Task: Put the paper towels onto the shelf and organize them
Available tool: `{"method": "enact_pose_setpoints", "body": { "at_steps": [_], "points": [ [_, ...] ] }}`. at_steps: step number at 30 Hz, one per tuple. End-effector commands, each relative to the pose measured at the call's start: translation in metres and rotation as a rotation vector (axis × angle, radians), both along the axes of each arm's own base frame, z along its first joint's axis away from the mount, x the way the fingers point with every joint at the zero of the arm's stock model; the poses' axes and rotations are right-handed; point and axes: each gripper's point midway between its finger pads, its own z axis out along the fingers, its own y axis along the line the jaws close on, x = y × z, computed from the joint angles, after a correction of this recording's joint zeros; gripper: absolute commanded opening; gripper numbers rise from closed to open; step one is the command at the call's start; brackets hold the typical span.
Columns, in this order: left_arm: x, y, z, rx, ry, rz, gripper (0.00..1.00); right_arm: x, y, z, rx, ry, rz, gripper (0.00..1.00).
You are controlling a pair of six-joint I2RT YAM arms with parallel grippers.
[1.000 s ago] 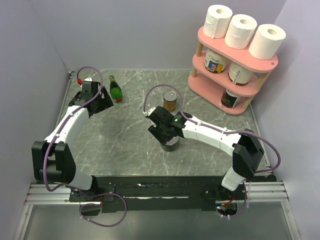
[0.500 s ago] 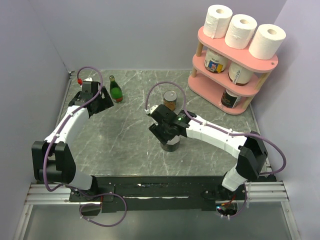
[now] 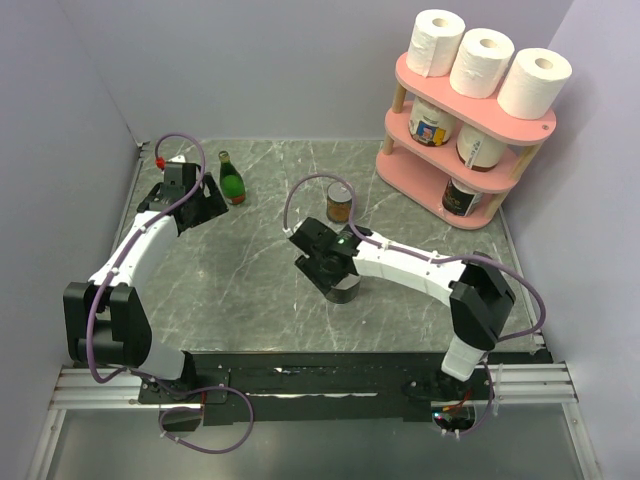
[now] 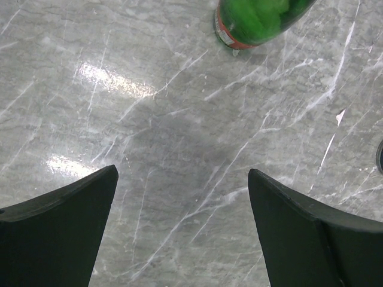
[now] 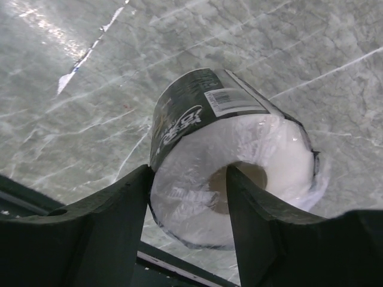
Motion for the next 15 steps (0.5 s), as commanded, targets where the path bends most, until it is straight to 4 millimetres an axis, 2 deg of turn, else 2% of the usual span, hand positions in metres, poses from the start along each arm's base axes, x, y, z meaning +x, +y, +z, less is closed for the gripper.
{"method": "enact_pose_setpoints", "body": {
  "at_steps": [1,6,10,14,15],
  "points": [
    [0.003,-0.005,0.018,-0.012,-0.058,-0.022,0.97,0.01,-0.004,0.009,-0.053,-0.102,-0.015,0.58],
    [0.003,-0.007,0.02,-0.023,-0.069,-0.032,0.96,0.01,-0.011,0.006,-0.072,-0.135,0.011,0.53],
    [0.003,-0.006,0.021,-0.019,-0.071,-0.031,0.96,0.007,-0.023,0.003,-0.085,-0.143,0.032,0.45],
    [0.001,-0.006,0.023,-0.018,-0.079,-0.027,0.96,0.013,-0.041,0.012,-0.09,-0.166,0.05,0.44],
    [0.001,-0.005,0.024,-0.018,-0.08,-0.025,0.96,0.02,-0.05,0.015,-0.095,-0.176,0.033,0.44]
  ]
}}
